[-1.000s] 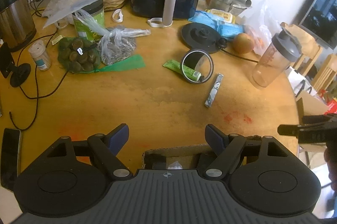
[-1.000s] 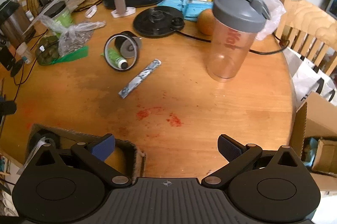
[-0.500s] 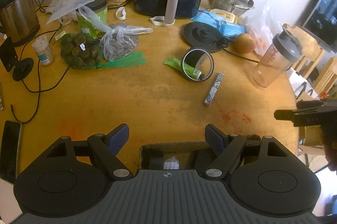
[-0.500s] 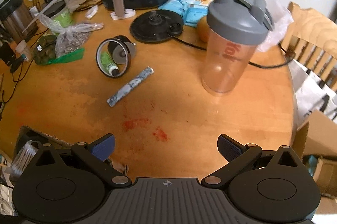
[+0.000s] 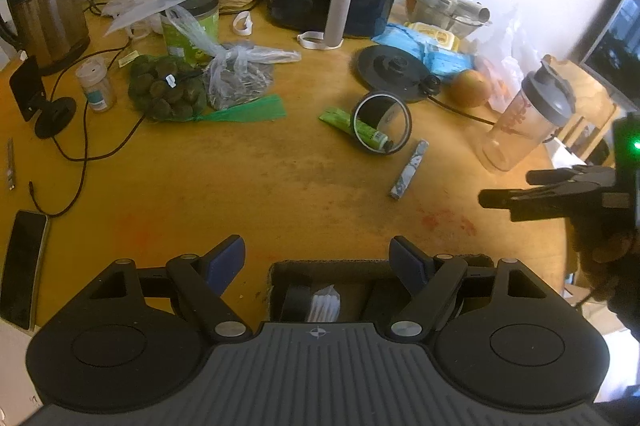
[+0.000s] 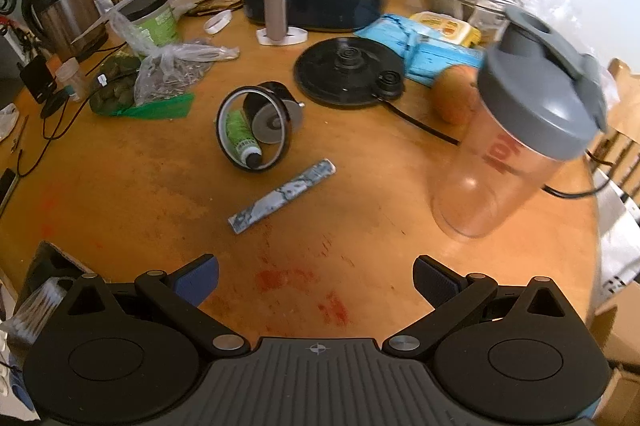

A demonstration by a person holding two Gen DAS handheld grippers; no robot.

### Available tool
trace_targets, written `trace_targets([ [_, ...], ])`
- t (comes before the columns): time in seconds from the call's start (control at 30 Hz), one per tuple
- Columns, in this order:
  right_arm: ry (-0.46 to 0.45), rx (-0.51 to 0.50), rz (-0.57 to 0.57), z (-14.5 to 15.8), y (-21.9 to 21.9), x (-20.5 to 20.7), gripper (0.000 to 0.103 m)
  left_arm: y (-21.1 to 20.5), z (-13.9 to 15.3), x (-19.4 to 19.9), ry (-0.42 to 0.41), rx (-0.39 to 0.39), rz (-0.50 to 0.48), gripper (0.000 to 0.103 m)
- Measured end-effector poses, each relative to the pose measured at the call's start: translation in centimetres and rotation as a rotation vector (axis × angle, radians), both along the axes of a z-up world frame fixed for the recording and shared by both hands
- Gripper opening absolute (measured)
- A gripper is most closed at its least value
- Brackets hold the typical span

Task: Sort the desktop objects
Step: 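Withdraw both open tools from the box and move the right tool toward the marbled bar, then close the right tool on the grey-white marbled bar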

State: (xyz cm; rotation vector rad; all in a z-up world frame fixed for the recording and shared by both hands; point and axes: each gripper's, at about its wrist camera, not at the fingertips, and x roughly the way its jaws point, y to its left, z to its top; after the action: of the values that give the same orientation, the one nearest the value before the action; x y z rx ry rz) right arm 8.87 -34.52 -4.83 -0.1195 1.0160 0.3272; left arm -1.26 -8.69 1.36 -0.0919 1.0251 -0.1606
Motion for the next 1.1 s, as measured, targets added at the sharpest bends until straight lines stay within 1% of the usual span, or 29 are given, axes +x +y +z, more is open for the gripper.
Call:
trace_targets([
  [0.27, 0.002, 0.001, 0.035, -1.5, 1.3, 1.7, 0.102, 0.0, 0.0, -0.7, 0.014, 0.008, 0.027, 0.079],
  [0.47, -0.003, -0.006, 0.069, -2.8, 2.3, 3.0, 0.101, 0.8, -0.1, -1.2, 0.028, 0.019, 0.075, 0.079],
  [0.53, -0.010, -0.011, 0.082, -3.3, 2.7, 3.4, 0.096, 1.1, -0.2, -1.4, 0.034, 0.023, 0.089, 0.079],
  [0.8, -0.031, -0.007, 0.117, -5.0, 4.4, 4.9, 0.092, 1.5, -0.4, -1.9, 0.057, 0.026, 0.122, 0.079],
  [1.1, -0.037, -0.025, 0.125, -7.1, 6.3, 6.8, 0.079, 2.2, -0.7, -2.3, 0.078, 0.033, 0.159, 0.079],
])
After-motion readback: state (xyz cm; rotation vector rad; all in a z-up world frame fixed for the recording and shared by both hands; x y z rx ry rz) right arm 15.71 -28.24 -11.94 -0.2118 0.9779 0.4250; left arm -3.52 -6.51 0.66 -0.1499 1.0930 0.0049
